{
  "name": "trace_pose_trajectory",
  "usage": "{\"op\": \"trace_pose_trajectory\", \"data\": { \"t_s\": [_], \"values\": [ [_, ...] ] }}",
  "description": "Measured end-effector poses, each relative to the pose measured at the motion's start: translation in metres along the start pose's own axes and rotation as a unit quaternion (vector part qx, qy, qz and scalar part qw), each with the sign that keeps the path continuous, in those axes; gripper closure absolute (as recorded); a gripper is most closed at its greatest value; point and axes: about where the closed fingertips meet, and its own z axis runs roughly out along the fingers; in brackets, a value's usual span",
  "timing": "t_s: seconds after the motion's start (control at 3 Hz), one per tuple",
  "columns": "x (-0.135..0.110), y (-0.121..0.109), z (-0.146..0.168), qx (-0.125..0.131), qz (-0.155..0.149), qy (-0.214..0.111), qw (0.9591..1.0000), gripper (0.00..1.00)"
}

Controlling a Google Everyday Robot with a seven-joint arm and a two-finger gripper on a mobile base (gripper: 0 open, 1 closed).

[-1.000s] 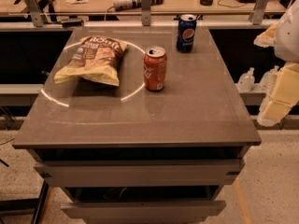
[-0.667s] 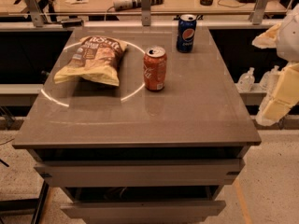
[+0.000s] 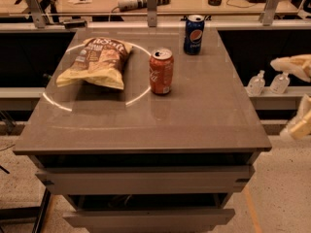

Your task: Knock coke can over

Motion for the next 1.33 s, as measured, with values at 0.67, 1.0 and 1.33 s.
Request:
{"op": "trace_pose_trajectory", "data": {
  "t_s": [0.67, 1.0, 1.33],
  "values": [
    [-0.021, 0.031, -0.002, -0.041, 0.038, -0.262, 0.9634, 0.0],
    [-0.035, 0.033, -0.011, -0.028, 0.09, -0.316, 0.9441, 0.0],
    [-0.035, 0.033, -0.011, -0.028, 0.089, -0.316, 0.9442, 0.0]
  ]
}}
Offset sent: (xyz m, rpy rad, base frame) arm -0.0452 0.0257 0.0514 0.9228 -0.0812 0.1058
